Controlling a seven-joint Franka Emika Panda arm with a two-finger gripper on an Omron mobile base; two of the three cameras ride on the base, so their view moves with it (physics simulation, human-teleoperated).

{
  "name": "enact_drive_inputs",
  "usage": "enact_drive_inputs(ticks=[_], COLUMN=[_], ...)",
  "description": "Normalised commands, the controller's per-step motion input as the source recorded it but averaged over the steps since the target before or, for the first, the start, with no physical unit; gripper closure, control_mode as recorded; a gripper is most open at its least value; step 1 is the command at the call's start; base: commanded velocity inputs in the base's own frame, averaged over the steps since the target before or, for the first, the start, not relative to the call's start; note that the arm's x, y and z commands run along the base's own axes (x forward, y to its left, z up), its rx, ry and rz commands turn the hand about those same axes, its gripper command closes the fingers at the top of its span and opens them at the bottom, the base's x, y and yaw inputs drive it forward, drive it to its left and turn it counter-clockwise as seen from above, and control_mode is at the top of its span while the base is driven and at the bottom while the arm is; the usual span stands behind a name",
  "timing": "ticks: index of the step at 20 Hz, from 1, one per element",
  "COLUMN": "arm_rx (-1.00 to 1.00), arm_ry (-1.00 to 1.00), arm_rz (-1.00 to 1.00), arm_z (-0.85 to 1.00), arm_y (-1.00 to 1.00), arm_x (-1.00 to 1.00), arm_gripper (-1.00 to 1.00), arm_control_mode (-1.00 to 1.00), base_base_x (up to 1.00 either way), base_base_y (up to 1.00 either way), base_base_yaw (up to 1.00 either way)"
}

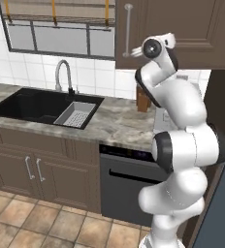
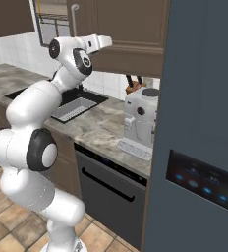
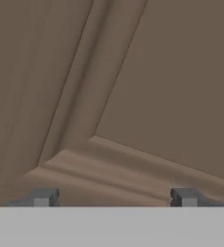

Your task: Close all open cabinet doors.

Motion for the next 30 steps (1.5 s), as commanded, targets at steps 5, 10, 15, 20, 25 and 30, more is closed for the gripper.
enact_drive_inputs(ticks=[5, 10, 15, 20, 25, 30], arm_rx=[0.01, 0.0, 0.0, 0.0, 0.0, 0.0], arm_ry=[0.2, 0.12, 0.1, 0.07, 0.03, 0.01], arm_rz=[-0.22, -0.15, -0.09, -0.07, -0.05, -0.04], arm_z=[0.06, 0.0, 0.0, -0.02, -0.1, -0.18], arm_y=[-0.11, -0.29, -0.44, -0.48, -0.47, -0.44], arm_x=[0.29, 0.21, 0.09, 0.09, 0.1, 0.13], arm_gripper=[-1.0, -1.0, -1.0, -1.0, -1.0, -1.0], arm_control_mode=[-1.0, -1.0, -1.0, -1.0, -1.0, -1.0], base_base_x=[0.0, 0.0, 0.0, 0.0, 0.0, 0.0], base_base_y=[0.0, 0.0, 0.0, 0.0, 0.0, 0.0], base_base_yaw=[0.0, 0.0, 0.0, 0.0, 0.0, 0.0])
